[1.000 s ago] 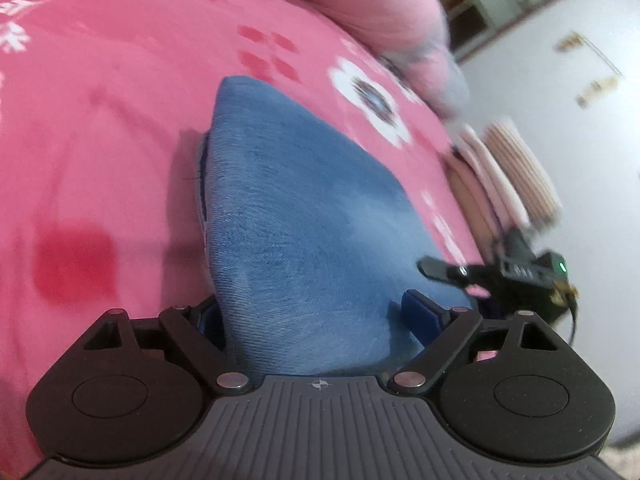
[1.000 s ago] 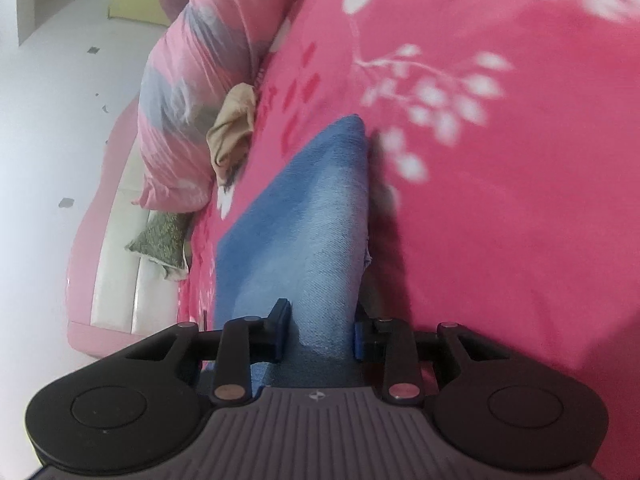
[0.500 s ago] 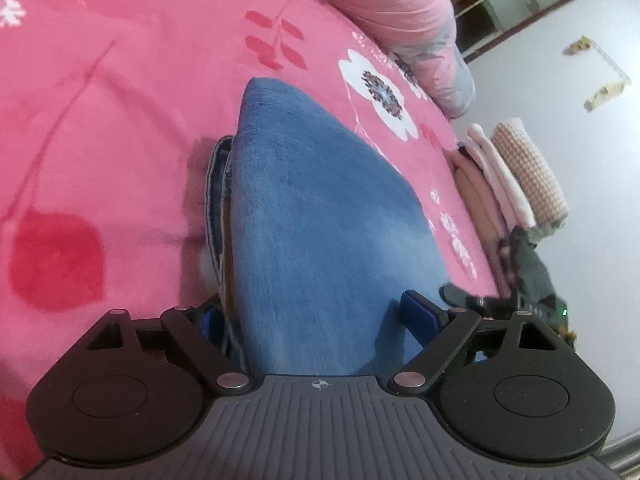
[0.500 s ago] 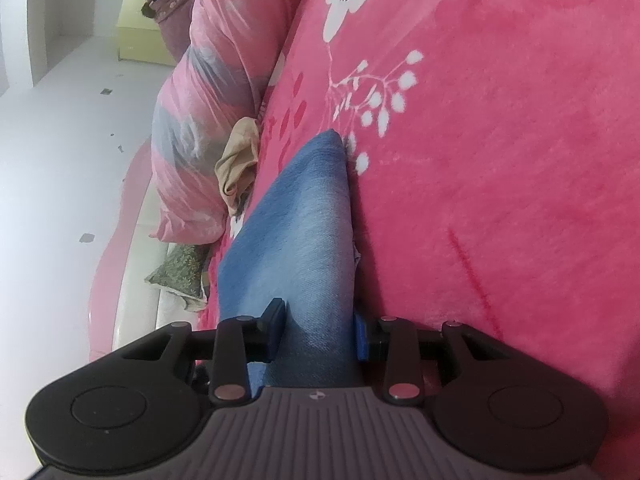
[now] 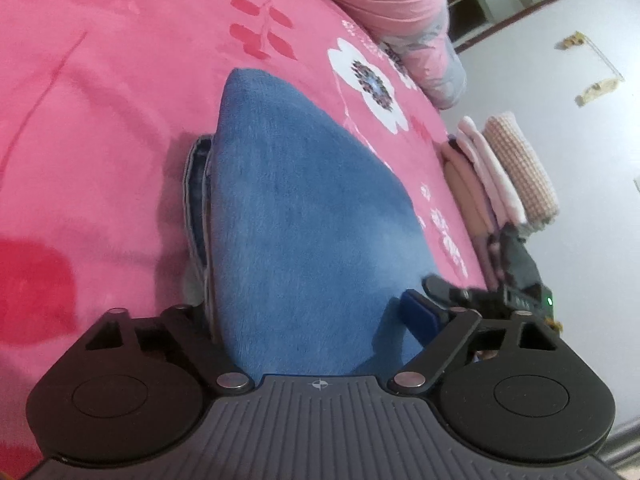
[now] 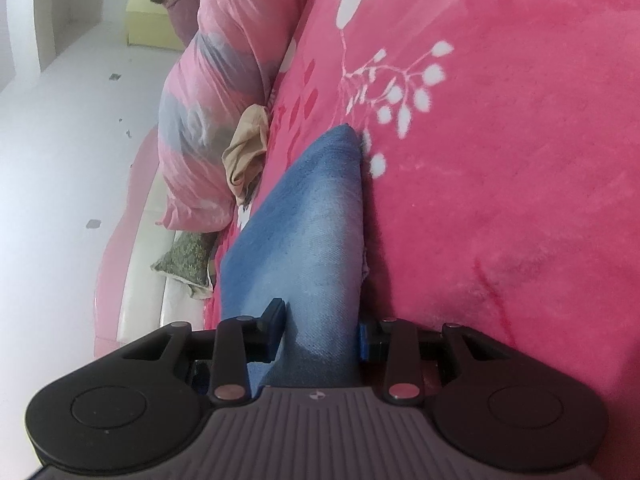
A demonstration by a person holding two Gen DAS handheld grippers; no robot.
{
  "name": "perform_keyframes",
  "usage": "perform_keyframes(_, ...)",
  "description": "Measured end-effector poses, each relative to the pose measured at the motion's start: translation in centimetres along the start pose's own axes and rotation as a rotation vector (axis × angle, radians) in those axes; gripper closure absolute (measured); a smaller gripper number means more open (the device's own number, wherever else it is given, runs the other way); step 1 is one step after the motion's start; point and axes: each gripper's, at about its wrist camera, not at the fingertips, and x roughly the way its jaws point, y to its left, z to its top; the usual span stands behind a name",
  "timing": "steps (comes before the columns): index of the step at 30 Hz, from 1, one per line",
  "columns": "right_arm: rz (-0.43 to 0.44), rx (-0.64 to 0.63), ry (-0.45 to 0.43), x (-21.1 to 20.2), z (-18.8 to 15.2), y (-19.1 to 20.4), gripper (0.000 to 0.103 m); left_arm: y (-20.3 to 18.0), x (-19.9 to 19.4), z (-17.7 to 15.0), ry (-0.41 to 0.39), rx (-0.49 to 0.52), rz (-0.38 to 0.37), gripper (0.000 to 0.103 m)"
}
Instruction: Fold clothes
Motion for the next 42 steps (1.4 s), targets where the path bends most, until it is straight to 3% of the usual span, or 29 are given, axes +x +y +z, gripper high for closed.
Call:
perform_keyframes(4, 0.005, -0.049, 0.042, -0.2, -0.1, 0.4, 0.067, 1.0, -0.7, -0.5, -0.011, -0.016, -0.042, 0.033)
perform_keyframes(12, 0.054, -0.047, 0.113, 1.8, 1.5, 0.7, 0.064, 1.8, 0.5, 0.5, 0.000, -0.059, -0.078, 0.034)
perform_keyframes(24, 0.007, -0.107, 0.139, 0.1, -0.2, 1.4, 0.066, 1.7, 0.4, -0.2, -0.029, 0.001, -0.075, 0.037)
perform_keyframes(34, 0.019, -0.113, 0.099, 2.2, -0.1, 1.8, 0.064, 1.6, 0.6, 0.0, -0.045, -0.018, -0.056, 0.036)
perform_keyframes(42, -0.102, -0.233, 0.041, 1.3, -1.2, 4.9, 0.071, -0.4, 0.3, 0.0, -0.039, 0.025, 0.014, 0.040)
